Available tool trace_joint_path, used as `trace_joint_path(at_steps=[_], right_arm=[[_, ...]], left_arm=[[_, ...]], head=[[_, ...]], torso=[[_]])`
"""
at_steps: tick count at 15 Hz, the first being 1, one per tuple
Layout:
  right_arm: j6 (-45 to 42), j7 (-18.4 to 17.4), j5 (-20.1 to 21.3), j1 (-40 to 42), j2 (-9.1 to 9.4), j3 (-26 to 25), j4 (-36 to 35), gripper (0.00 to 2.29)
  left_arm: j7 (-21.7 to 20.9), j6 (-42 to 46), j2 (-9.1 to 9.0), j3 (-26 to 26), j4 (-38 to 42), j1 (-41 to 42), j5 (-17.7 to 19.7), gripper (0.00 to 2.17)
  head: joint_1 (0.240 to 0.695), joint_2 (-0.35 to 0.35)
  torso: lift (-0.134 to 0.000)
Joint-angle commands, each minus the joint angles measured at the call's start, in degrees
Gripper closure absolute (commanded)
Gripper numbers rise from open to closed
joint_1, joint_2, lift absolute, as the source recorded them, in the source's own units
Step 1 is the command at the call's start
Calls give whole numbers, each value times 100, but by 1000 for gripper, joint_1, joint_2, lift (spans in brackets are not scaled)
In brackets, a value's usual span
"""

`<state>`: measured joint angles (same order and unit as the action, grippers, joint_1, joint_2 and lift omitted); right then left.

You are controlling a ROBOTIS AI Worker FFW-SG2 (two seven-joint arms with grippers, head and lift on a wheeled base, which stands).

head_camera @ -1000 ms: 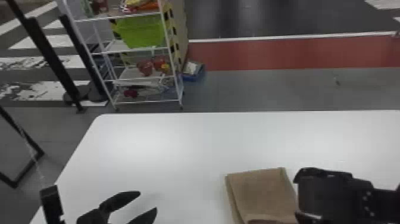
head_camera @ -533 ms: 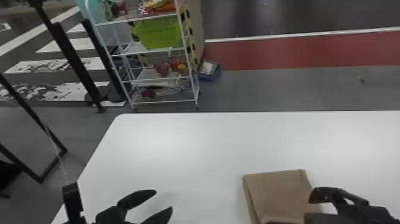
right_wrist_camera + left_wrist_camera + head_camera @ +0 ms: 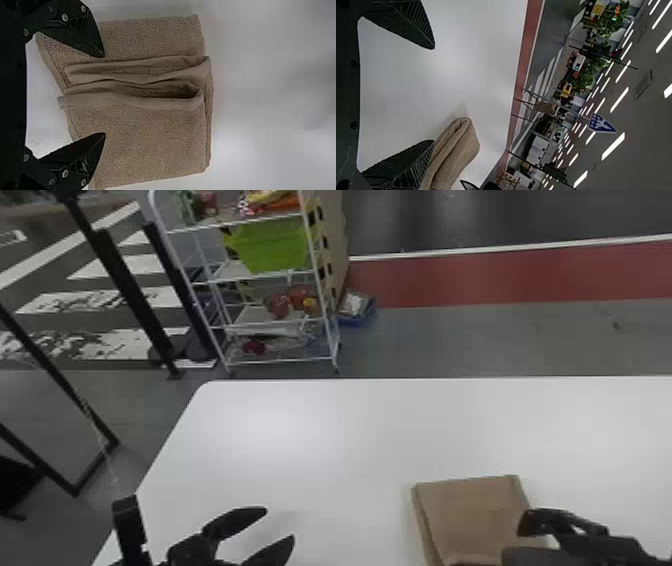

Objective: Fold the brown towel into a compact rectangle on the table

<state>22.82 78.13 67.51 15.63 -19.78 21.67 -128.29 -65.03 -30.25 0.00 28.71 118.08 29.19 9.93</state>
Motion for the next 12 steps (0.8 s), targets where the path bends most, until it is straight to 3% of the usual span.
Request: trace_joint_path(at_steps=[1, 5, 8, 12], right_arm=[[-1, 19, -36, -166, 44, 39, 147, 265], [52, 19, -63, -263, 79, 83, 199, 633], [52, 19, -71, -307, 114, 100, 252, 1254], [17, 19, -195, -359, 141, 74, 296, 1484]], left_arm=[[8, 6, -15, 3, -21, -1, 0, 29], [26, 23, -15, 3, -30, -9, 0, 29], [17, 23, -15, 3, -30, -18, 0, 29], [-9, 41, -15, 3, -30, -18, 0, 29]], head=[[695, 241], [695, 246], [695, 247], [695, 251]], torso=[[-122], [-122], [-122], [-122]])
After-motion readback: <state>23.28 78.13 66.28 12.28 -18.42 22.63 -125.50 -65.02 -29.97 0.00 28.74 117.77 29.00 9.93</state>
